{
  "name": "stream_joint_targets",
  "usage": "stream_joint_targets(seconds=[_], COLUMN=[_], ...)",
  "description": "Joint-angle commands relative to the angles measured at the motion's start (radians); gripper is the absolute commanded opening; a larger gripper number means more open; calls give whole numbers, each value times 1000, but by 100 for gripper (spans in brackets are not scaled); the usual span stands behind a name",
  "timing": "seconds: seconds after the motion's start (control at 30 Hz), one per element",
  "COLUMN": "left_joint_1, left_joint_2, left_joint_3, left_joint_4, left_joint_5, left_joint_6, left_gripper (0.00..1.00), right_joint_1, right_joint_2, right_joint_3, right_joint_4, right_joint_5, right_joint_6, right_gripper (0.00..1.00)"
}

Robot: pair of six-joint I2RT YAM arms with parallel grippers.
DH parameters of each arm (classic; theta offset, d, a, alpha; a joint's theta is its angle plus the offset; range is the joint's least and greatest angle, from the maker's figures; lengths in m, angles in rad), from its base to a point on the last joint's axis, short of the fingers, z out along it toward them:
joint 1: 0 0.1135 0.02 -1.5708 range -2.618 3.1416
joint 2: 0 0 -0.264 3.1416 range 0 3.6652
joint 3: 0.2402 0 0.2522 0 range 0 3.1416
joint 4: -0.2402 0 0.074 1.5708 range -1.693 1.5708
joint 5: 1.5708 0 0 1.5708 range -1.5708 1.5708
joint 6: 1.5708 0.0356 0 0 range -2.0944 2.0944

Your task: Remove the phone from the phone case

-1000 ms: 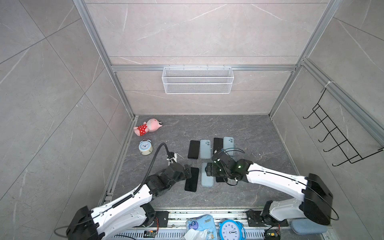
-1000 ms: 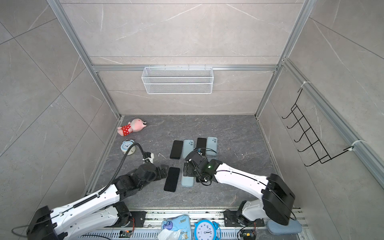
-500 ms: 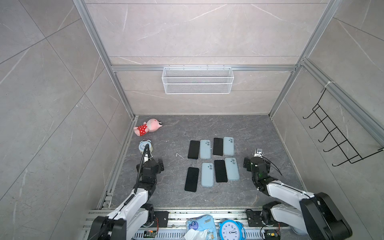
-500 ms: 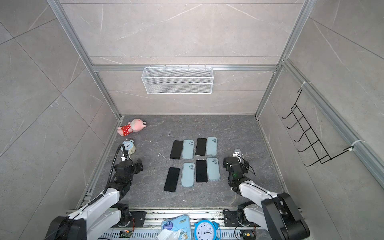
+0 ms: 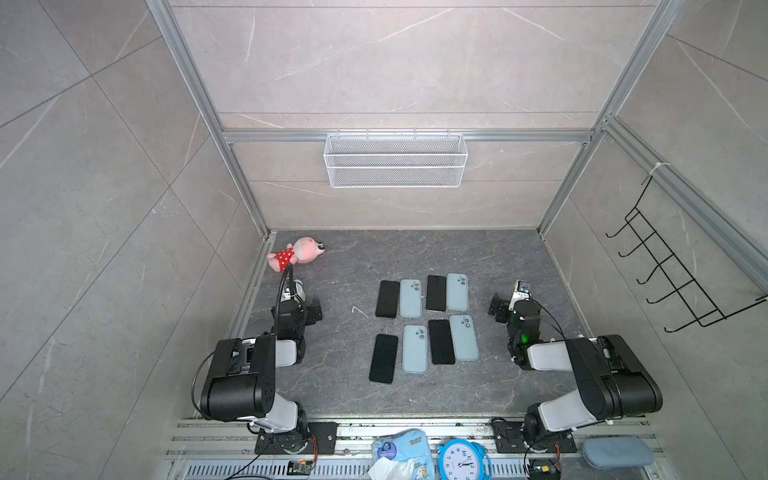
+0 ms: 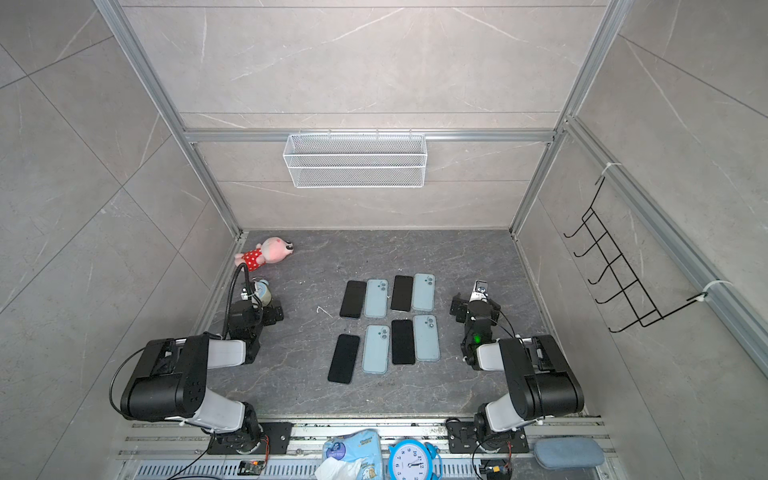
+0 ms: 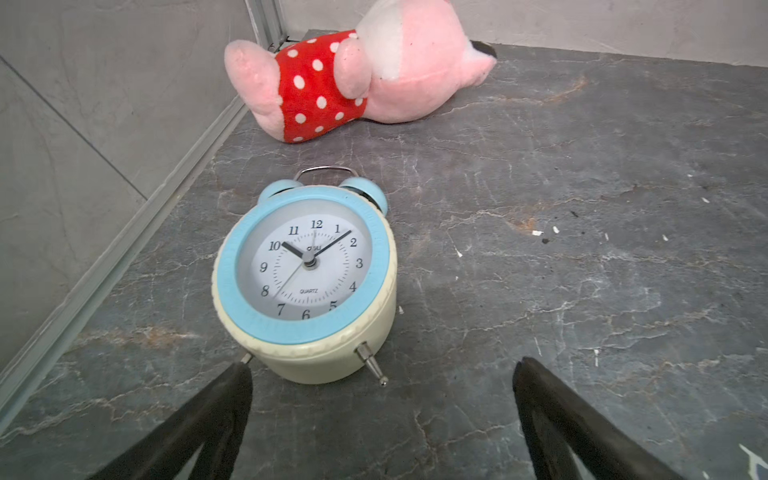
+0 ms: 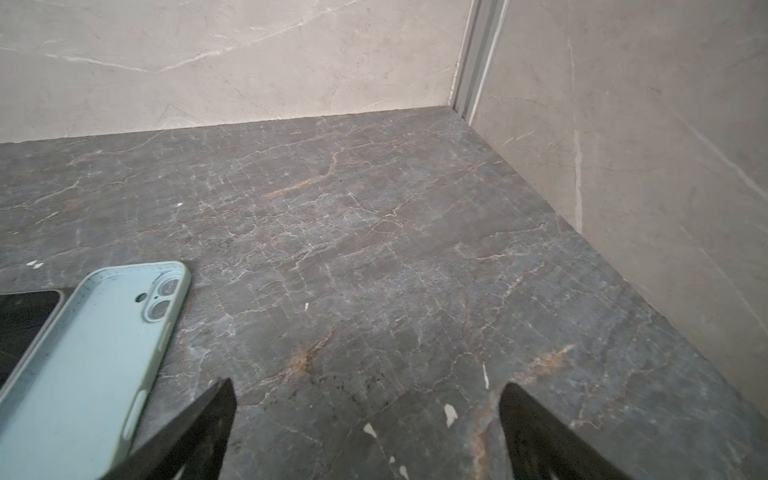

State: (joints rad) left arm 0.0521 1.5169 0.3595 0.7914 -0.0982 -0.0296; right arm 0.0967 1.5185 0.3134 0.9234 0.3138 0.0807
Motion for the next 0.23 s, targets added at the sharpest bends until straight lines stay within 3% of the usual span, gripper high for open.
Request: stream_joint_targets(seconds=[0.0,0.2], left_joint_1=[4,4], left_joint_2=[-15,-15], left_joint_3=[12,8], left_joint_4=[36,43], left_joint_5=[37,35], left_joint_6=[13,13], left_gripper=[100,100], right_joint_1=[11,8], right_joint_2=[3,1], right_joint_3=[19,16], right_joint_4=[24,25], right_joint_5=[8,-2], right_joint_6=[-7,-3], right_gripper=[100,100])
